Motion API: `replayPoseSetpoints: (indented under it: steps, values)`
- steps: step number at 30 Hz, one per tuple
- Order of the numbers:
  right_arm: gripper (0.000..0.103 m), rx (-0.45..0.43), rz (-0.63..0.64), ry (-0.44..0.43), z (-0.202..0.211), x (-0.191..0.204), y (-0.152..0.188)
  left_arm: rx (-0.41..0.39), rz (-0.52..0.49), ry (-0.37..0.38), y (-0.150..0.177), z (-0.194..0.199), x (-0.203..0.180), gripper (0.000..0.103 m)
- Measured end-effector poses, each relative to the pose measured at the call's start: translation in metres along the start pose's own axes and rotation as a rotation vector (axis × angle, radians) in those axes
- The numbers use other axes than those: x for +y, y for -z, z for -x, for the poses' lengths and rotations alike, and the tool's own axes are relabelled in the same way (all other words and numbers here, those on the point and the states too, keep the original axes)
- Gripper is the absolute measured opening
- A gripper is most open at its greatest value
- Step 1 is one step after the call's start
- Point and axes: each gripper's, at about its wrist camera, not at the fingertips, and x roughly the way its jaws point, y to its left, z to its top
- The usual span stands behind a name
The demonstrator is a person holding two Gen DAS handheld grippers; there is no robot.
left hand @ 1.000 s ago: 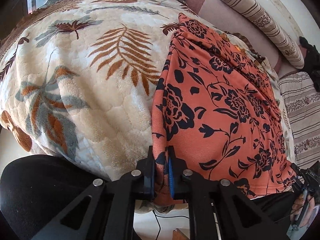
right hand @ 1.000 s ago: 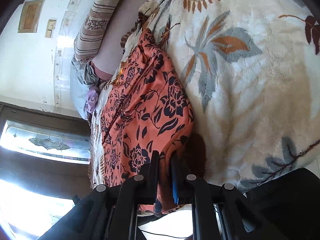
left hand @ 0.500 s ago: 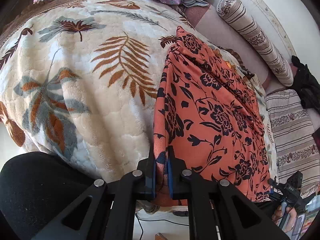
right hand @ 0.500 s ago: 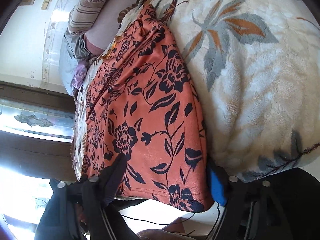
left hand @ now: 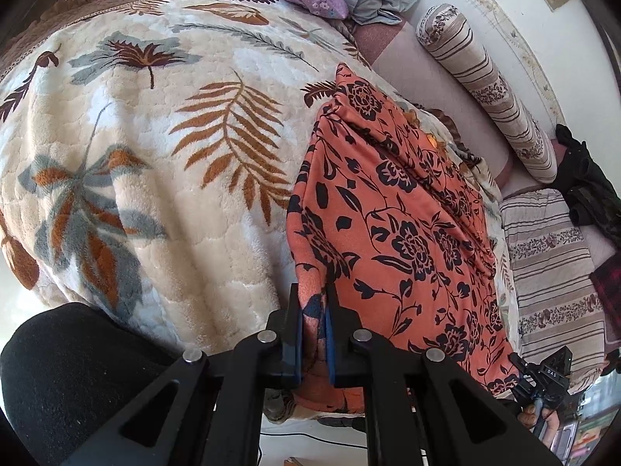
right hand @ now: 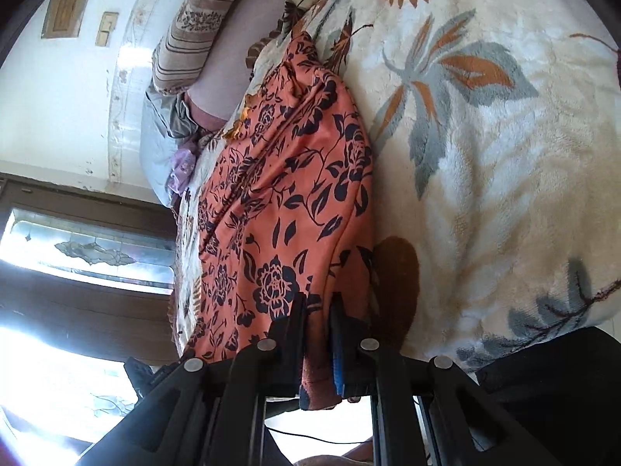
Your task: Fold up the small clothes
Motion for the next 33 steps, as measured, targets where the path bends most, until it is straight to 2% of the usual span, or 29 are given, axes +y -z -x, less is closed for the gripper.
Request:
replayPoseSetpoints:
  steps: [5, 7, 9, 10, 11, 12, 13, 14, 16, 18, 20, 23, 30, 33]
  values:
    - [0.012, 0.008, 0.014, 0.015, -0.005, 0.003, -0.002, 0.011, -0.016, -0.011, -0.003, -0.011, -0.005, 0.009]
    - [0.014, 0.016, 0.01, 0.061, -0.01, 0.001, -0.003, 0.021, -0.019, -0.018, -0.003, -0.016, -0.006, 0.009]
    - [0.017, 0.07, -0.039, 0.114, -0.02, -0.008, -0.004, 0.026, -0.021, -0.024, -0.003, -0.019, -0.006, 0.009]
    - [0.023, 0.082, -0.041, 0.135, -0.023, -0.009, -0.004, 0.026, -0.021, -0.025, -0.003, -0.019, -0.006, 0.009]
    - [0.034, 0.082, -0.036, 0.135, -0.023, -0.009, -0.004, 0.025, -0.02, -0.023, -0.003, -0.019, -0.005, 0.009]
    - [0.041, 0.083, -0.03, 0.114, -0.024, -0.008, -0.004, 0.024, -0.021, -0.022, -0.003, -0.018, -0.005, 0.009]
    - [0.065, 0.084, -0.026, 0.1, -0.023, -0.007, -0.003, 0.021, -0.023, -0.021, -0.002, -0.017, -0.005, 0.009]
    - [0.07, 0.079, -0.015, 0.093, -0.022, -0.005, -0.001, 0.017, -0.026, -0.02, -0.002, -0.016, -0.005, 0.009]
    - [0.065, 0.092, 0.034, 0.123, -0.023, 0.001, 0.003, 0.01, -0.024, -0.014, -0.001, -0.014, -0.005, 0.009]
    - [0.007, 0.104, 0.086, 0.176, -0.027, 0.01, 0.009, 0.004, -0.015, -0.006, -0.001, -0.012, -0.003, 0.009]
    - [0.006, 0.089, 0.125, 0.226, -0.026, 0.015, 0.014, 0.0, -0.011, 0.001, -0.001, -0.009, -0.002, 0.009]
    - [0.006, 0.059, 0.125, 0.23, -0.02, 0.017, 0.016, -0.007, -0.007, 0.004, -0.001, -0.004, -0.001, 0.009]
    - [0.006, 0.003, 0.025, 0.07, 0.005, 0.011, 0.004, -0.053, -0.064, -0.006, -0.009, 0.013, -0.011, 0.009]
    - [0.006, -0.019, 0.004, 0.048, 0.011, 0.006, -0.001, -0.052, -0.07, -0.018, -0.014, 0.009, -0.012, 0.009]
